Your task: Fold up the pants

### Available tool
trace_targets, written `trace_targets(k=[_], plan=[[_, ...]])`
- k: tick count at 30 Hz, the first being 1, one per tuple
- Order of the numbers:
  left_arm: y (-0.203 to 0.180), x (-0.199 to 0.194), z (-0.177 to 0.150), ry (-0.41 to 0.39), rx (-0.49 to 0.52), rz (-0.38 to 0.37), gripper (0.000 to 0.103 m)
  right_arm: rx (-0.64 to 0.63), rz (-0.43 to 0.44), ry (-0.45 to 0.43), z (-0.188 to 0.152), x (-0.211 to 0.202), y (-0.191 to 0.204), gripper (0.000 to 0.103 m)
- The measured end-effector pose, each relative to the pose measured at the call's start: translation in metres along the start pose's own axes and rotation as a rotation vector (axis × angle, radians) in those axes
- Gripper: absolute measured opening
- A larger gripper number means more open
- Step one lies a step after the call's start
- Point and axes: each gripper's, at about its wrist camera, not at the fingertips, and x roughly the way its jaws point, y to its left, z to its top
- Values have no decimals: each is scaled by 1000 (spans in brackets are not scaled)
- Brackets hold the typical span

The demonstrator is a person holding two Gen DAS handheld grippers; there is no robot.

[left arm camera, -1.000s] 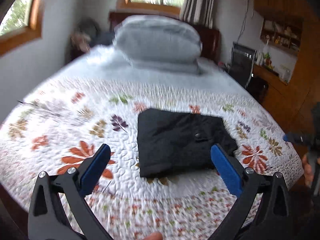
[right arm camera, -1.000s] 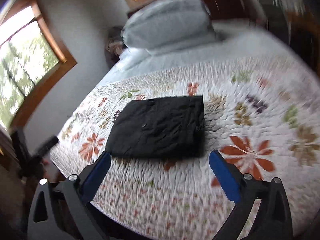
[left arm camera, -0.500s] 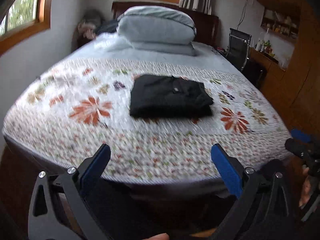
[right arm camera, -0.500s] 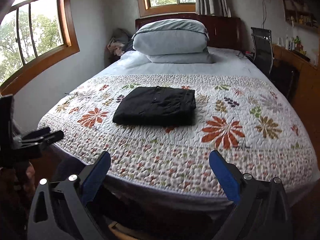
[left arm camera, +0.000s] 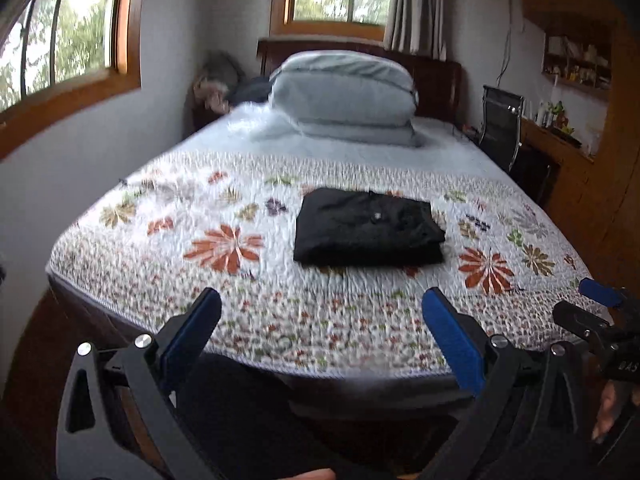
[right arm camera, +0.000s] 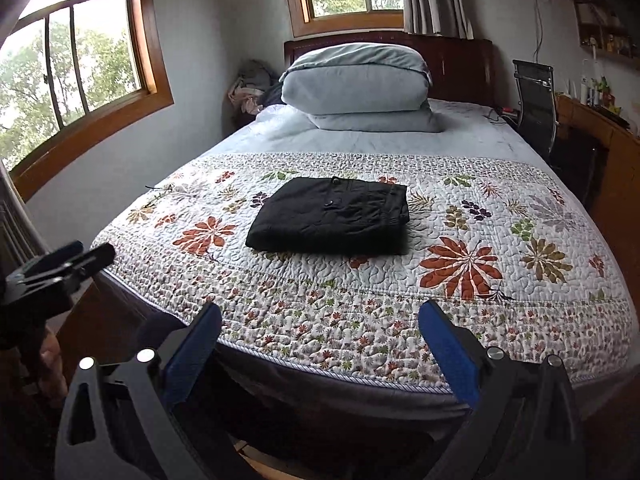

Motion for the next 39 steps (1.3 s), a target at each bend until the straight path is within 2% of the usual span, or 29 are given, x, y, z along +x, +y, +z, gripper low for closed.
trace_targets(k=[18, 39], plan=[[-5, 21, -20, 65, -4, -7, 100, 31, -24, 4, -8, 9, -3, 99], [-13, 18, -16, 59, 10, -29, 100, 24, -30, -1, -7, 10, -5, 99]])
